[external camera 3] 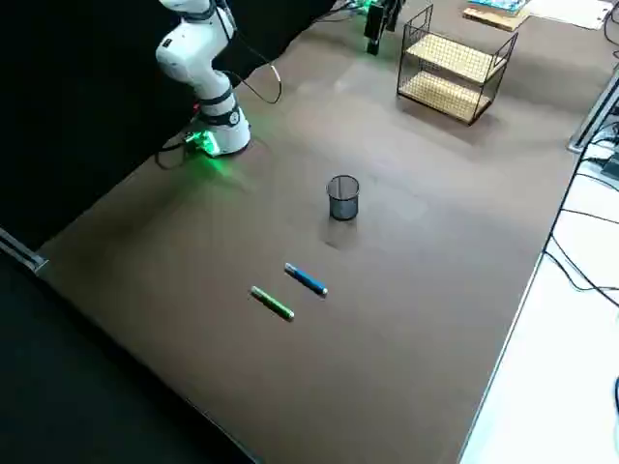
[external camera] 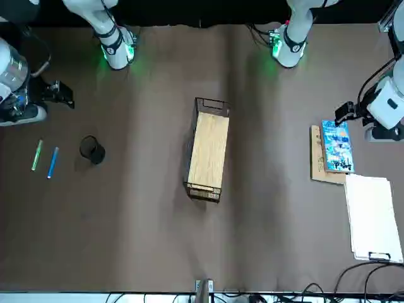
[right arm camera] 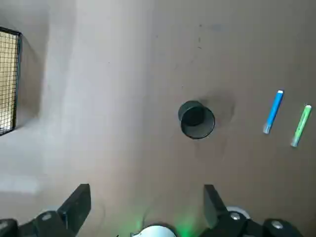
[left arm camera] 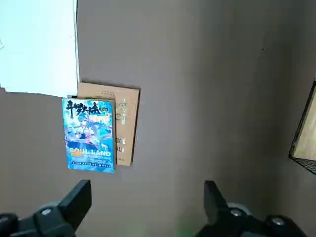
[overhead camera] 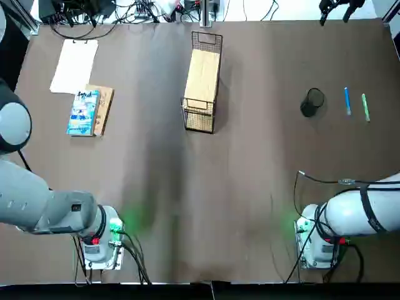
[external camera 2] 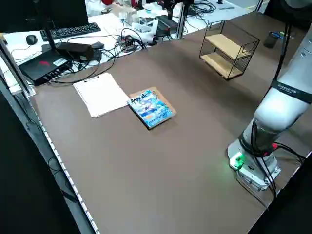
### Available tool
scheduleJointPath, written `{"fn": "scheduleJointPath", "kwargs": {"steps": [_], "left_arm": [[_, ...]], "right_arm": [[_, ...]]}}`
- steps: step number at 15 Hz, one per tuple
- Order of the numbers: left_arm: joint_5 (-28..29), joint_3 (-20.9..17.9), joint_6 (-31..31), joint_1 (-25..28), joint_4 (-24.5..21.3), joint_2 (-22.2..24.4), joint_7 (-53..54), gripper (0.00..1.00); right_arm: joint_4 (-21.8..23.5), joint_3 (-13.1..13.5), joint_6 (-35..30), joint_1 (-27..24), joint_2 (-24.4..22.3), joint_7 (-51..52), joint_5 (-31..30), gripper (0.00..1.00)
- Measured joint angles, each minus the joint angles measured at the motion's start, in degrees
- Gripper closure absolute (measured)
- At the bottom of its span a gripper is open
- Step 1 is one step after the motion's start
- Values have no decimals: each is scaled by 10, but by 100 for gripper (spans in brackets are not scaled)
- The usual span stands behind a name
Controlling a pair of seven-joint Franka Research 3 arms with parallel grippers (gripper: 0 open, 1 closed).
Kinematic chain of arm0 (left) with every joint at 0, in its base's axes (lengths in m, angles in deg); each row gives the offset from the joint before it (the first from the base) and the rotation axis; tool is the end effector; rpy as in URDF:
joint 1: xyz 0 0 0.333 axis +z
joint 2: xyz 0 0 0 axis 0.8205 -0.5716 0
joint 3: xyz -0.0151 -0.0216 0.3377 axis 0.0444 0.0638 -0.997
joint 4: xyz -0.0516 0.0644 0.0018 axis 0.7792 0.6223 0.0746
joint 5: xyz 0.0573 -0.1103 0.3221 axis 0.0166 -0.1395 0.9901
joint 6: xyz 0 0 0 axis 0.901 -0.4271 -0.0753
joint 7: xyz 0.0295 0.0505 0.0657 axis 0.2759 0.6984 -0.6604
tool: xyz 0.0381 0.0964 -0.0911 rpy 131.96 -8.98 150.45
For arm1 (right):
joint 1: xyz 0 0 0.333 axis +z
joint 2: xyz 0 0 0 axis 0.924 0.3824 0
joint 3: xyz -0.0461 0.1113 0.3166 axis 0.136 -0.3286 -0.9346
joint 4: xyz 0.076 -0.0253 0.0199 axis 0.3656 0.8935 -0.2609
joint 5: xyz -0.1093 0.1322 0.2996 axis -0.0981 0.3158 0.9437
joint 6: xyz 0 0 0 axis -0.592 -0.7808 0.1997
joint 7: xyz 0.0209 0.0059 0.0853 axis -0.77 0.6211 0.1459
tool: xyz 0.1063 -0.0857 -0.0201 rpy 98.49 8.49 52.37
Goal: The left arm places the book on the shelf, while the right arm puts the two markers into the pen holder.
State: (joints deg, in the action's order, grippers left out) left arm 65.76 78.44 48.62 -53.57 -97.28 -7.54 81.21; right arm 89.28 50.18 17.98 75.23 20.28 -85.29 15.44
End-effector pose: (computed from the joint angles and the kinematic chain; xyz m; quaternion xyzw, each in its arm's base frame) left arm 0.5178 -0.0262 0.5768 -0.9992 0.0076 0.0383 0.0107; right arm 0.4841 0.0411 0.6007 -0.9964 -0.0557 0.0635 0.0029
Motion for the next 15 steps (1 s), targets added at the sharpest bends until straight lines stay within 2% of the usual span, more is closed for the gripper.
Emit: {"fn": "scheduleJointPath", "kwargs": {"steps": [6, 8, 9, 12, 15], "left_arm": [[2, -4, -7, 8, -2, -1, 1, 0], [-5, -3, -40, 50, -10, -11, 4, 0], [-21, -4, -49, 81, -15, -24, 9, 0], [-105, -5, -48, 192, -19, -89, 33, 0], [-246, -5, -38, 304, -19, -176, 123, 0]], "right_arm": [[26, 6, 18, -12, -15, 0, -1, 1], [31, 6, 21, -32, -16, 0, -3, 3], [33, 7, 26, -50, -16, 0, -4, 9], [70, 9, 78, -124, -16, 40, -21, 11], [172, 13, 233, -194, -4, 72, -41, 10]]}}
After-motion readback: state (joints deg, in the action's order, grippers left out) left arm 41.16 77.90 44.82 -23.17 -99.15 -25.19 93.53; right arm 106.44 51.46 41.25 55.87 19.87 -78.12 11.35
